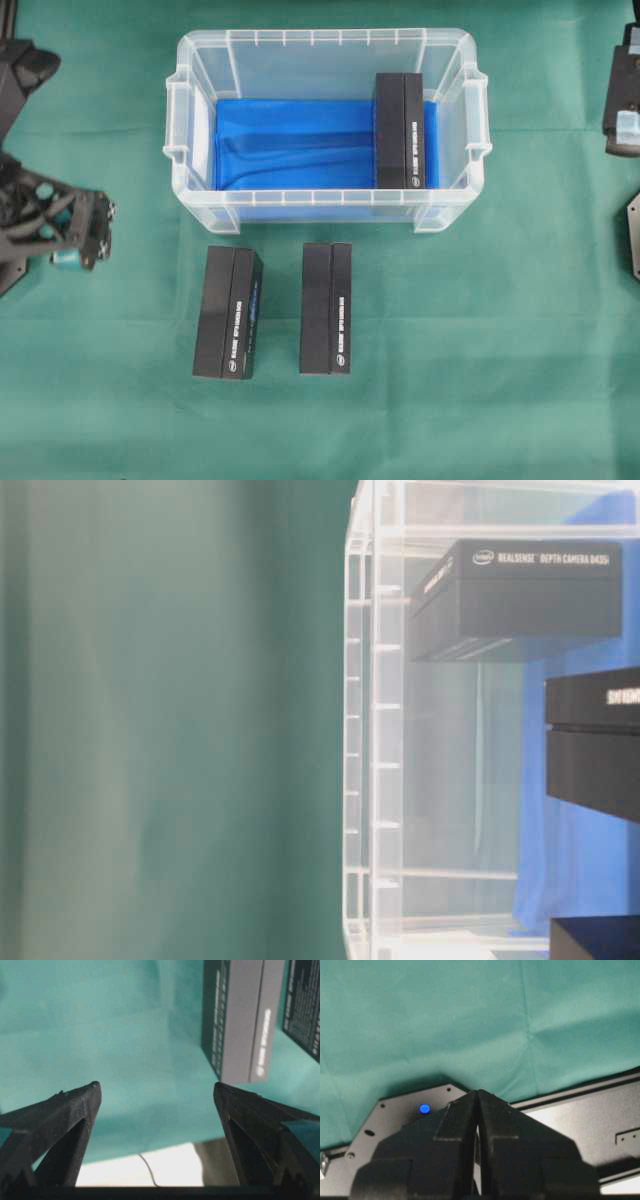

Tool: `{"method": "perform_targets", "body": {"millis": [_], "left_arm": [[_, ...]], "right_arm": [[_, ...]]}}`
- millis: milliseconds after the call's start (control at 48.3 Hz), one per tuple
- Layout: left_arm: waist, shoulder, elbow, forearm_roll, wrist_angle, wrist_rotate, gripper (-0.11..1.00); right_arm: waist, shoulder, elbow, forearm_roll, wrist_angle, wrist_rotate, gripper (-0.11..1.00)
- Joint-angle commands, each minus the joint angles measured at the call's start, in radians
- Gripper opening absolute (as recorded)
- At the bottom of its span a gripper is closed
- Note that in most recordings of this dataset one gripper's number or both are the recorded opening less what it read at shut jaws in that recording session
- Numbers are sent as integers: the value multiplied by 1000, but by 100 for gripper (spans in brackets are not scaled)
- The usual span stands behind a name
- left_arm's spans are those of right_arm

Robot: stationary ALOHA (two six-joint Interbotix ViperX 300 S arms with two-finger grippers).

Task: Take the box out of the case with the left arm.
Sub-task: 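Open the left gripper, release the box, and withdraw left, then swing the open left gripper over the right box in the case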

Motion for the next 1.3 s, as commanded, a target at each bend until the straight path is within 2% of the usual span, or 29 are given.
{"method": "perform_targets", "body": {"millis": [0, 290, 497, 580, 1284], "left_arm": [[72, -14, -14, 5, 11, 51, 94], [365, -14, -21, 5, 23, 325, 94], [512, -12, -23, -2, 44, 446, 94], [526, -11, -25, -2, 44, 462, 94], [525, 12, -38, -20, 18, 459, 92]], "right_arm": [[-2, 2, -9, -3, -3, 0, 2], [-2, 2, -11, -3, -3, 2, 2], [-2, 2, -11, -3, -3, 5, 2], [-2, 2, -11, -3, -3, 5, 2], [-2, 0, -11, -3, -3, 3, 2]]}}
